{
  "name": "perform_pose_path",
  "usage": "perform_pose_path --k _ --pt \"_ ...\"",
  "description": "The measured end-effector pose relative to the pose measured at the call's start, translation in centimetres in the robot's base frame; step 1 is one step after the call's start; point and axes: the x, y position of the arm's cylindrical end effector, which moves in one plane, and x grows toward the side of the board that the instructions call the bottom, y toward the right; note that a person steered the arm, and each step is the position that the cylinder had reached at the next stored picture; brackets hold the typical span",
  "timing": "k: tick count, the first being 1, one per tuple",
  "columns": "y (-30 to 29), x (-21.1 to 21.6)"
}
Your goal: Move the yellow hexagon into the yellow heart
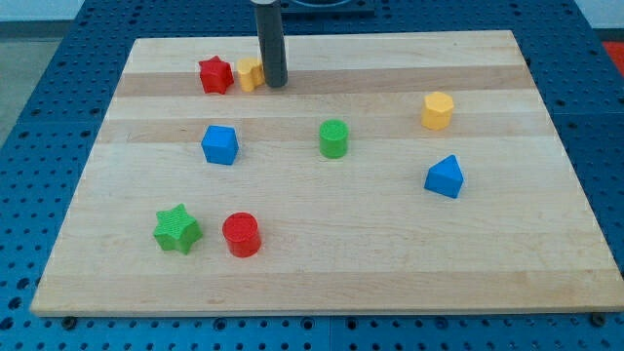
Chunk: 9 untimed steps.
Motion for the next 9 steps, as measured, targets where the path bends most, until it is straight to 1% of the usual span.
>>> perform_pose_path --k 1,2,3,5,6,7,9 --pt "1.9 1.6" --pt "6.0 4.3" --pt "7.9 7.9" --pt "15.1 11.6" --pt "20.7 11.6" --pt "23.8 11.2" --pt "23.5 5.9"
